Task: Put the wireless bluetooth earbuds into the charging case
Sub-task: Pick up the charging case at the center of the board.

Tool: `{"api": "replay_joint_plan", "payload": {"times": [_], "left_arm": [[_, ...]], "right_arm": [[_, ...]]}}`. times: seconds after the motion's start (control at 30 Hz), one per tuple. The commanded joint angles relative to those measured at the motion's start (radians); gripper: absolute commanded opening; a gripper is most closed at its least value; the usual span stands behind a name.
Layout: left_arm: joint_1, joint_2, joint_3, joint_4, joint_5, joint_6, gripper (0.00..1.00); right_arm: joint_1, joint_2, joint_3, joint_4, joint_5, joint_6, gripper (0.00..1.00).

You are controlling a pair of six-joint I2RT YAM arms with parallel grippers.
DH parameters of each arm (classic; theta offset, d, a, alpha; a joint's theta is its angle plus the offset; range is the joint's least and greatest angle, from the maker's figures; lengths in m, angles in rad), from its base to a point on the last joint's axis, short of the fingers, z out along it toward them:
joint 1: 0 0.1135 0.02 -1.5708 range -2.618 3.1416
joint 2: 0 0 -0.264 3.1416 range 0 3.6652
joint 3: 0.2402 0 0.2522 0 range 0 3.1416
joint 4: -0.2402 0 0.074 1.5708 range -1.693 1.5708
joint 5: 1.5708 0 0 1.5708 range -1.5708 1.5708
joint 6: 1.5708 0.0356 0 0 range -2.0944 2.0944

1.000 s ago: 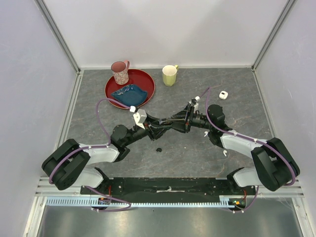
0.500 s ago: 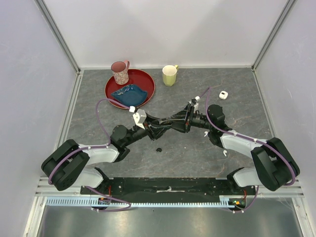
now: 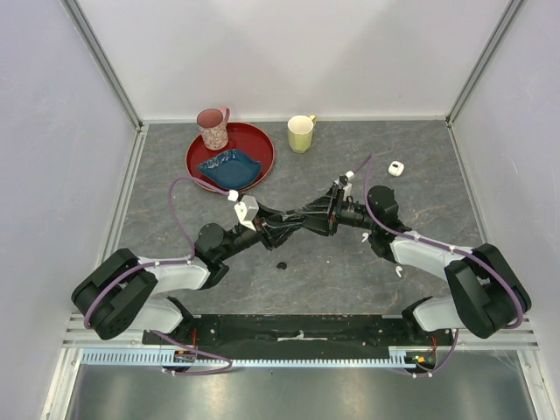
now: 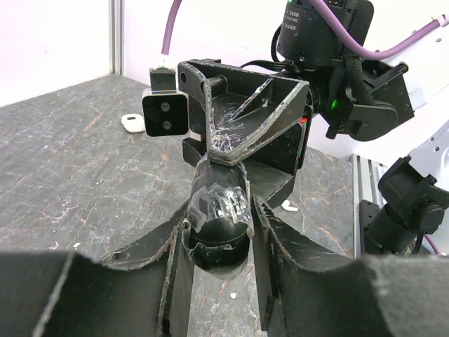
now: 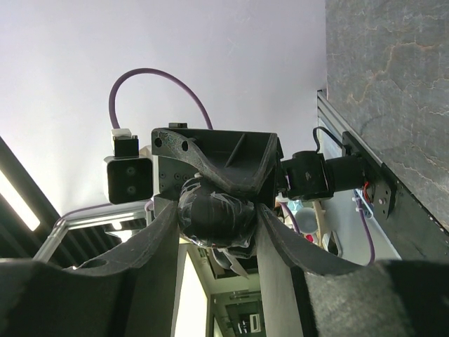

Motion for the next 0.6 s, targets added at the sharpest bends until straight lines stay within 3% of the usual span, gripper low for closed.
{"api": "replay_joint_plan", "payload": {"times": [0.0, 0.4, 0.57], "left_arm": [[-0.007, -0.012, 0.019, 0.369, -0.018, 0.030, 0.41], [-0.007, -0.011, 0.028, 0.369, -0.025, 0.019, 0.34], [-0.007, -0.008, 0.033, 0.369, -0.026, 0.015, 0.17]], "right_arm": [[0.004, -0.004, -0.006, 0.064, 0.016, 0.010, 0.07], [0.005, 0.006, -0.010, 0.058, 0.015, 0.004, 0.07], [0.005, 0.007, -0.016, 0.058, 0.018, 0.004, 0.08]]}}
